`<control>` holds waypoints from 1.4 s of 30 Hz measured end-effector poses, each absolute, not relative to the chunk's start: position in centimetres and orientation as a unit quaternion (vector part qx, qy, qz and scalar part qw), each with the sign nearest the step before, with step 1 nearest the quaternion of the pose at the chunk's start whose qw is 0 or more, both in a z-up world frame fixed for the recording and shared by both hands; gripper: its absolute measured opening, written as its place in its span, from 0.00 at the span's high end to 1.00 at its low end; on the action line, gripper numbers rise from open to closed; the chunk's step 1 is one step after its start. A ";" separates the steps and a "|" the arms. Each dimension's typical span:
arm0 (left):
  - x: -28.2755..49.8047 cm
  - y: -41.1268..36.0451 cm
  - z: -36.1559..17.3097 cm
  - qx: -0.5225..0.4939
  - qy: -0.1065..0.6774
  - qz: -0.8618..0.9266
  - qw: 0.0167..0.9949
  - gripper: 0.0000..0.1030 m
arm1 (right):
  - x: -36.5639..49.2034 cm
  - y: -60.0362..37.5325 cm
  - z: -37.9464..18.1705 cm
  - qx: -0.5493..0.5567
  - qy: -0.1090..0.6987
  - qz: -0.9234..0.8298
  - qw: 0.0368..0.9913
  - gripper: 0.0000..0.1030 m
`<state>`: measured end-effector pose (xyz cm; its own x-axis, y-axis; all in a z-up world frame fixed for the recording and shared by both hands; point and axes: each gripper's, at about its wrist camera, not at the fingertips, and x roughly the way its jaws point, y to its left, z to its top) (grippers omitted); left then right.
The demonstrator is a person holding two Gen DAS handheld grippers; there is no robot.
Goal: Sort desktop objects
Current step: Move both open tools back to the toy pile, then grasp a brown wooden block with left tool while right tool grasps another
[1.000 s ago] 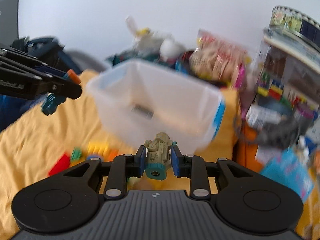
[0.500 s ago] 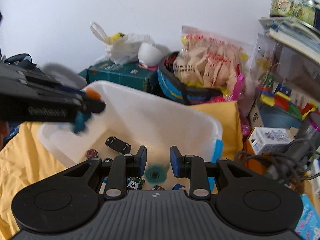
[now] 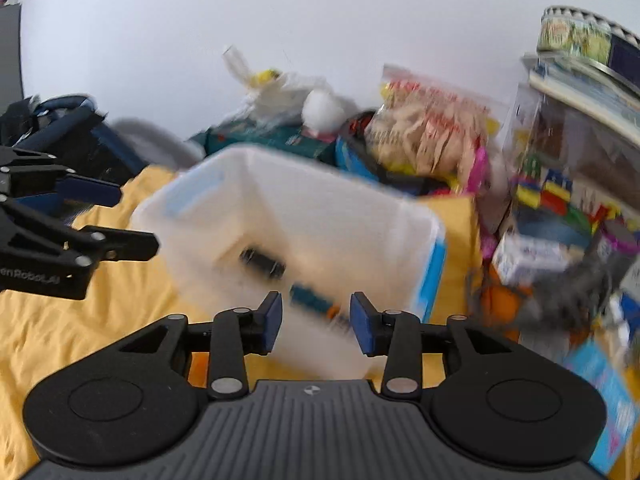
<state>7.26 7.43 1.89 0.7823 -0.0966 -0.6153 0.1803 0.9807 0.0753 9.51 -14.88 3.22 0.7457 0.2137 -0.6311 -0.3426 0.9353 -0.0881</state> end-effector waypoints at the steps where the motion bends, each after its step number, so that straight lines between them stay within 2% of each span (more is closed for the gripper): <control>1: 6.1 7.4 0.8 0.058 0.338 -0.077 0.936 0.32 | 8.5 -14.8 2.3 -0.101 0.332 0.150 0.926 0.57; 7: 1.8 6.4 -4.6 0.045 0.407 -0.076 0.909 0.32 | 3.6 -14.3 -4.2 -0.114 0.406 0.160 0.892 0.58; 11: 0.5 5.1 -6.2 0.042 0.418 -0.085 0.903 0.32 | 1.4 -14.5 -6.8 -0.085 0.441 0.157 0.880 0.59; 21: 2.9 2.9 -7.6 0.038 0.415 -0.105 0.903 0.34 | -0.5 -14.6 -8.1 -0.091 0.443 0.152 0.879 0.58; 24: 4.0 3.1 -8.6 0.025 0.426 -0.108 0.898 0.43 | -0.6 -14.7 -8.2 -0.085 0.445 0.151 0.879 0.58; 25: 4.3 3.2 -9.0 0.018 0.431 -0.110 0.895 0.48 | -0.7 -14.8 -8.2 -0.084 0.445 0.151 0.879 0.58; 26: 4.5 3.2 -9.4 0.013 0.439 -0.110 0.892 0.58 | -0.7 -14.9 -8.2 -0.084 0.444 0.151 0.879 0.58; 28: 4.6 3.2 -10.1 0.014 0.454 -0.109 0.884 0.68 | -0.6 -15.0 -8.1 -0.085 0.443 0.148 0.880 0.58; 33: 3.7 3.5 -9.6 0.011 0.457 -0.114 0.882 0.68 | 1.4 -15.3 -7.3 -0.069 0.426 0.149 0.890 0.58; 37: 2.5 3.7 -9.5 0.032 0.456 -0.110 0.882 0.68 | 4.3 -14.5 -6.5 -0.091 0.381 0.151 0.908 0.58; 42: 1.7 4.3 -9.7 0.034 0.462 -0.103 0.880 0.68 | 7.8 -13.2 -7.0 -0.112 0.365 0.154 0.911 0.58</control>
